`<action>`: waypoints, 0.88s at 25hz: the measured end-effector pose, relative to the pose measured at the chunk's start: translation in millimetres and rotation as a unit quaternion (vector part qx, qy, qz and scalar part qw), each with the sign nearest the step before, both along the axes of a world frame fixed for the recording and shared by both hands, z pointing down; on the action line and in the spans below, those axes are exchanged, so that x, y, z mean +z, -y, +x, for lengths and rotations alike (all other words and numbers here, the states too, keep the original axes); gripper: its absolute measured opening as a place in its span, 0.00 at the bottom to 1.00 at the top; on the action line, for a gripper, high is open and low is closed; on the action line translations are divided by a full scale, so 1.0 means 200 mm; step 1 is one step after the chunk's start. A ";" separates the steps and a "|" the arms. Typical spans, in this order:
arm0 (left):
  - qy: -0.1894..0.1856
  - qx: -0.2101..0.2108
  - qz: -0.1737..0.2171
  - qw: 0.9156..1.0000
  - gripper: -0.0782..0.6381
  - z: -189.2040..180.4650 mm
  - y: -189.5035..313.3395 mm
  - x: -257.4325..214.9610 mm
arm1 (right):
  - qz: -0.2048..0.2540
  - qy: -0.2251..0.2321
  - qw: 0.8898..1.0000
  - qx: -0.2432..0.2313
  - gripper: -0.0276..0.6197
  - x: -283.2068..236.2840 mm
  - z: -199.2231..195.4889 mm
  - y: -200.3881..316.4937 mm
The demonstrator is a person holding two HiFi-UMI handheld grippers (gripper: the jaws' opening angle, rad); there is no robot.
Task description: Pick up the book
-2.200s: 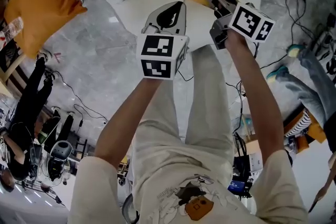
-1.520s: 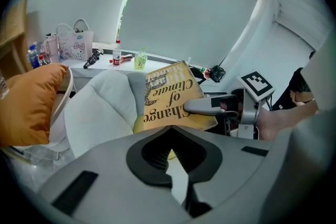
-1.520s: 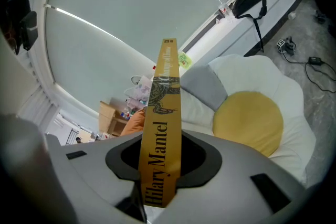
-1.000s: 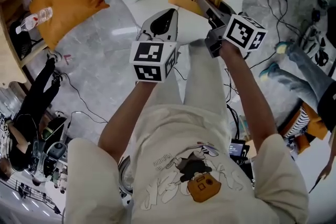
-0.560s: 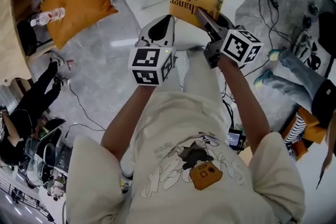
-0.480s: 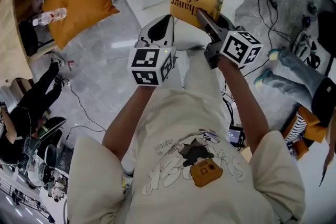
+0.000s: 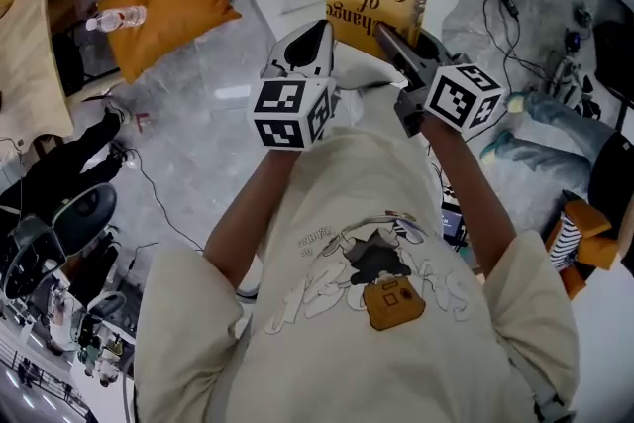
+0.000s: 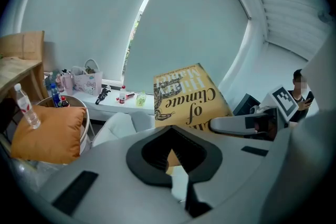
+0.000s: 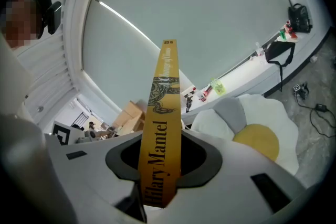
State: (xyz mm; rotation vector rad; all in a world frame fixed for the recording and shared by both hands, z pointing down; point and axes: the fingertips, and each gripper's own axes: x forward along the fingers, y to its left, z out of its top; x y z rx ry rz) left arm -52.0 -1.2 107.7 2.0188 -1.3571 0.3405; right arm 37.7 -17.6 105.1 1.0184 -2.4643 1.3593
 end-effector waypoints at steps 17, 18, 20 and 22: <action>0.000 0.017 0.096 0.995 0.12 -0.34 -0.05 -0.52 | 0.097 -0.010 0.995 -0.034 0.27 -0.52 -0.27 -0.20; 0.003 0.021 0.096 0.995 0.12 -0.35 -0.06 -0.52 | 0.102 -0.011 0.994 -0.036 0.27 -0.53 -0.28 -0.21; 0.007 0.031 0.102 0.994 0.12 -0.33 -0.05 -0.54 | 0.113 -0.013 0.993 -0.032 0.27 -0.56 -0.25 -0.21; 0.009 0.040 0.113 0.993 0.12 -0.30 -0.04 -0.57 | 0.124 -0.014 0.992 -0.023 0.27 -0.59 -0.22 -0.21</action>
